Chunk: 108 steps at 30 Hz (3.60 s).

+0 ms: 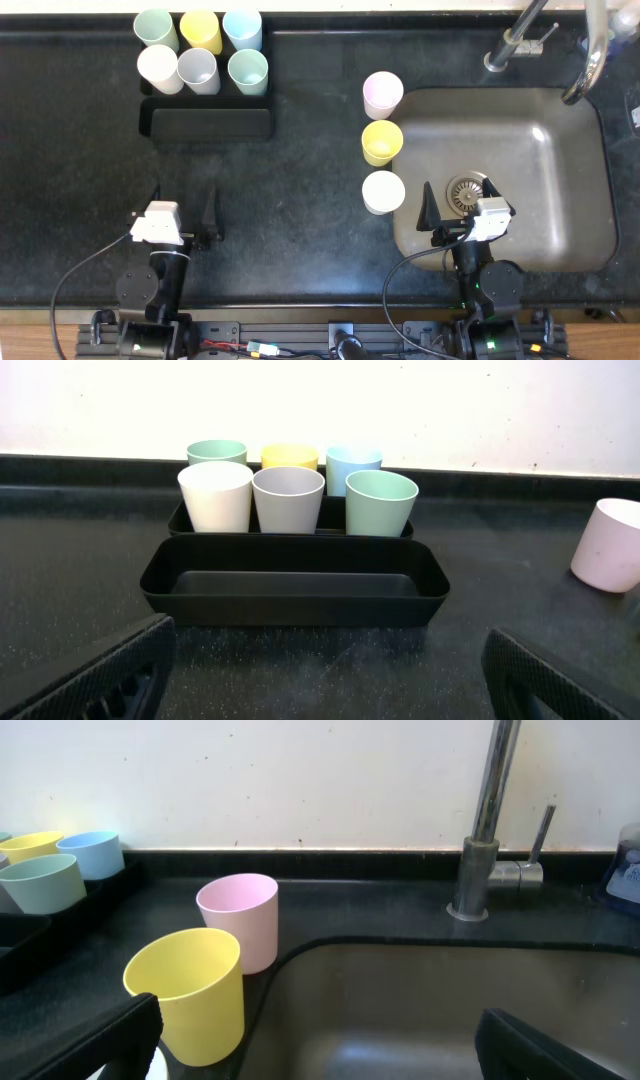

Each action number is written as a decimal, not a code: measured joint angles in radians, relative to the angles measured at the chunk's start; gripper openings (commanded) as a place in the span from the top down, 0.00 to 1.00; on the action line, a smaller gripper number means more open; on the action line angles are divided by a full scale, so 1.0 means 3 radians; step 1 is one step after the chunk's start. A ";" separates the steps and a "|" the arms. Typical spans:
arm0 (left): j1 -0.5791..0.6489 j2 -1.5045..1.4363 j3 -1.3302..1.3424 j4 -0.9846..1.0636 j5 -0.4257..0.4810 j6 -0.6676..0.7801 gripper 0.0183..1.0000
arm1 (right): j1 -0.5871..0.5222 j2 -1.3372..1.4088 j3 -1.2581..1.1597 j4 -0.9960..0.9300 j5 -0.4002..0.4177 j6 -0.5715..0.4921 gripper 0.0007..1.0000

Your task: Store Cups

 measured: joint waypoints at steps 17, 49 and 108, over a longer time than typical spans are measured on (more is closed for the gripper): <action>0.0114 0.0000 0.0000 0.0000 -0.0001 0.0000 0.00 | 0.0000 0.0000 0.0000 0.0000 0.0000 0.0001 0.00; -0.0861 0.4267 0.4885 -0.2303 0.0022 -0.0821 0.00 | -0.0004 0.0000 0.0000 -0.0001 0.0001 0.0000 0.00; -0.1691 0.6883 0.6903 -0.3040 -0.0907 -0.1651 0.98 | -0.0004 0.0000 0.0000 -0.0004 0.0001 0.0001 0.00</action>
